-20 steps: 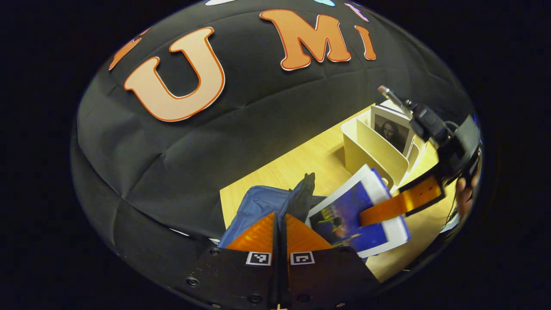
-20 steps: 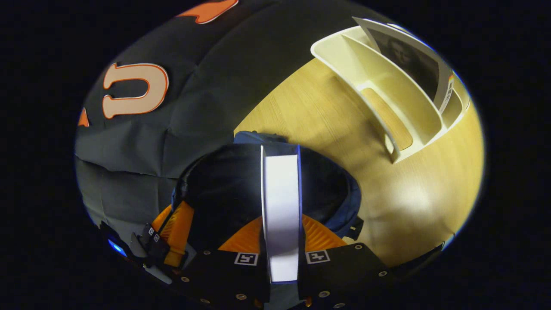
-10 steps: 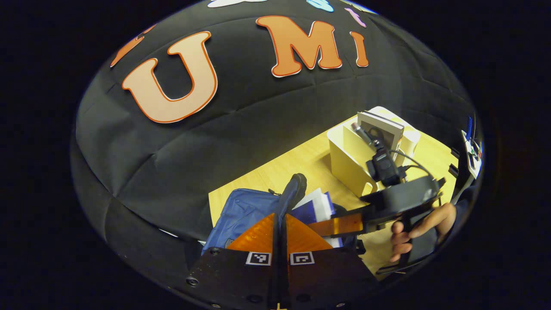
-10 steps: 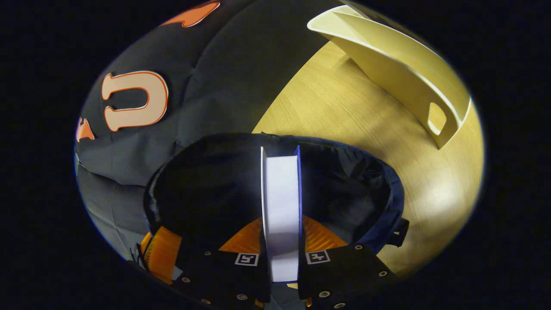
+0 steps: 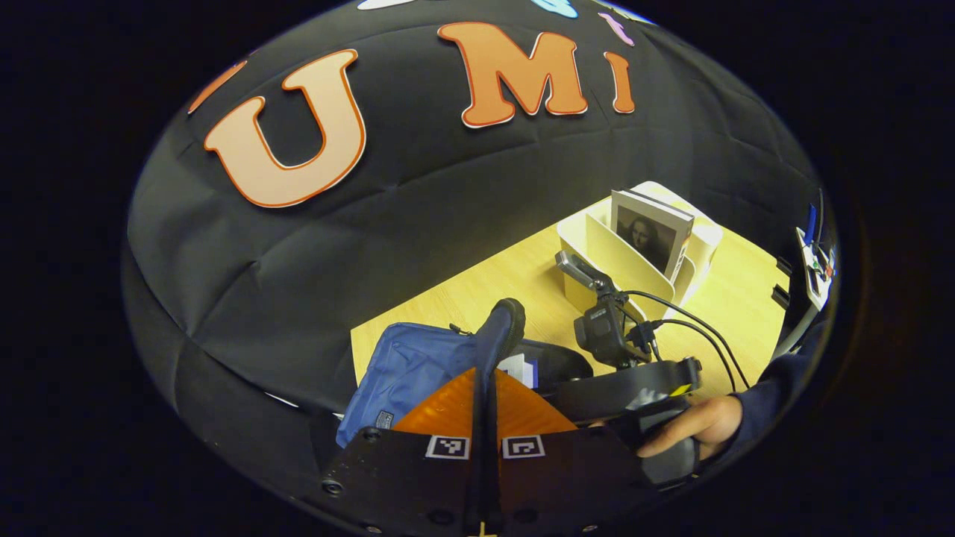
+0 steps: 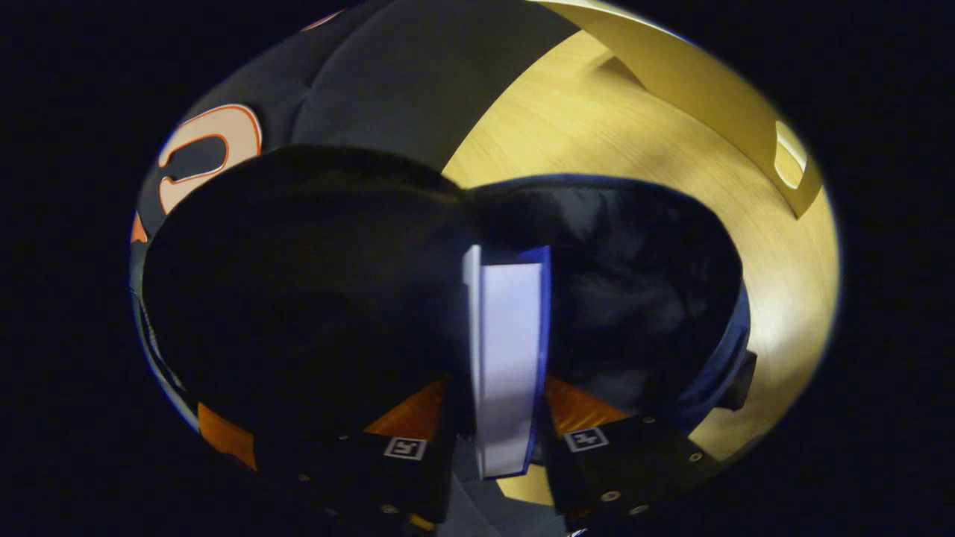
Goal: Open the schoolbag, grab two books from the bookshelf and put them into the schoolbag.
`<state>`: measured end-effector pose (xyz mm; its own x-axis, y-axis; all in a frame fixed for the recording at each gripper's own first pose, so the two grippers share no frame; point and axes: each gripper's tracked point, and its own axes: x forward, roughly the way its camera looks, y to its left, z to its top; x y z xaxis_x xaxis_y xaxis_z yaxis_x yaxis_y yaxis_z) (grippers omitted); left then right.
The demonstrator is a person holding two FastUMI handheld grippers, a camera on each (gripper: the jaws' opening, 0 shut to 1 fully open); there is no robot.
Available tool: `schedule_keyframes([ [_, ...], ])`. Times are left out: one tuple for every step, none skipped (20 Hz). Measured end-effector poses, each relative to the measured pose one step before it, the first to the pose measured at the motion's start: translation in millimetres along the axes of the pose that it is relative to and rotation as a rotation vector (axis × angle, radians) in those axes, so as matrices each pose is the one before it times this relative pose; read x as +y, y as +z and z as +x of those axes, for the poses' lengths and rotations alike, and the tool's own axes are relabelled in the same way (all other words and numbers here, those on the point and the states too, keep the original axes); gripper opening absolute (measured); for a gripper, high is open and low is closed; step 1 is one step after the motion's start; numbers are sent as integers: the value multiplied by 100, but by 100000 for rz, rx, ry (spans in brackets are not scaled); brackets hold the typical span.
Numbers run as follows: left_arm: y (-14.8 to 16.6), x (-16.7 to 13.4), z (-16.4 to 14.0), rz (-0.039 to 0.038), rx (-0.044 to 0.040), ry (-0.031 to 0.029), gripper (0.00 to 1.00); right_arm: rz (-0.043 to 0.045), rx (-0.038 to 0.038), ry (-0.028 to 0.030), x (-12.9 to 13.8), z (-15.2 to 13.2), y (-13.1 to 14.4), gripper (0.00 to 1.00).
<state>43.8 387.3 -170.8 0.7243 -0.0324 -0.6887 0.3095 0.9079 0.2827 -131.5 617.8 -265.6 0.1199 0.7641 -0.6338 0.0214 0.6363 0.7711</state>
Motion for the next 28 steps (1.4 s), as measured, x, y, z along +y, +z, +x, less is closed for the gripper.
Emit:
schedule_keyframes([
  [28, 115, 107, 406, 121, 1039, 2, -4427, -1347, -5395, -1030, 180, 616, 79],
  [178, 54, -15, -23, 52, 633, 2, -3341, -1089, -2381, -417, -434, 685, 88],
  [-163, -105, -47, 114, 107, -41, 2, -1653, -1412, -564, -482, -747, 540, 97],
  [37, -129, 113, -298, -60, -200, 2, -634, -1025, -650, -65, -827, 541, 97],
  [-134, -176, 43, -321, 384, -237, 2, -697, -2323, 604, 110, -662, 933, 97],
  [61, 2, 108, -310, 40, 321, 2, -1517, -2231, -1266, -312, -641, 1248, 97],
  [-335, 15, 9, -405, 1323, 330, 2, -2102, -2997, -1807, -591, -925, 1319, 96],
  [217, 48, 43, -376, -1003, 304, 2, -2065, -3566, -2665, -706, -1039, 1177, 97],
  [-117, -122, 65, -95, 424, -110, 2, -2204, -3127, -1912, -583, -924, 1302, 97],
  [20, -7, -25, -78, -257, 402, 2, -2202, -2014, -2045, -876, -920, 1020, 97],
  [-1, -97, -48, -322, 364, -98, 2, -2049, -1193, -1676, -653, -930, 1002, 97],
  [-41, -43, 54, -107, -247, 106, 2, -1997, -748, -901, -307, -1250, 520, 96],
  [-71, -36, 73, -433, 339, 175, 2, -1384, -465, -871, -608, -1354, 615, 97],
  [-78, 18, 140, -458, -283, 198, 2, -2176, -2267, 370, -341, -1508, 918, 97],
  [-44, -89, 126, -869, 137, -134, 2, -4064, -1664, -2476, -1201, -1471, 1170, 97],
  [-138, -228, 84, -895, 64, -77, 2, -4175, -958, -2505, -1352, -1372, 724, 97],
  [-86, -170, 133, -641, 296, -202, 2, -4372, -1911, -3205, -1470, -1139, 1053, 97],
  [-84, -113, -63, -254, 40, -20, 2, -3999, -1154, -3064, -1173, -777, 728, 97],
  [-53, -88, 104, -132, 104, -73, 2, -3672, -1940, -2909, -1244, -647, 925, 97],
  [-93, -156, 127, 59, 129, -151, 2, -2738, -550, -3038, -1132, -351, 465, 97],
  [9, 49, 25, -149, 211, 209, 2, -1191, -1373, -950, -897, -480, 720, 97],
  [-114, -71, 85, -62, 248, -183, 2, -2217, 194, -2585, -974, -352, 403, 97],
  [2, -68, 24, -115, 52, 80, 2, -2312, 672, -2426, -1250, -482, 246, 97],
  [-95, -79, 79, -163, 60, -307, 2, -2134, 609, -2474, -1033, -357, 305, 97],
  [-64, -13, 52, -199, 19, 18, 2, -2649, 772, -2640, -964, -100, 237, 97],
  [-120, -29, 67, -461, 240, -230, 2, -1616, 821, -441, -578, -260, 260, 97],
  [-181, -33, 80, -368, 166, -158, 2, 944, 3244, 1563, -118, -395, 192, 97],
  [-89, -28, 47, -470, 268, -194, 2, 100, 881, 1601, 6, -285, 591, 97],
])
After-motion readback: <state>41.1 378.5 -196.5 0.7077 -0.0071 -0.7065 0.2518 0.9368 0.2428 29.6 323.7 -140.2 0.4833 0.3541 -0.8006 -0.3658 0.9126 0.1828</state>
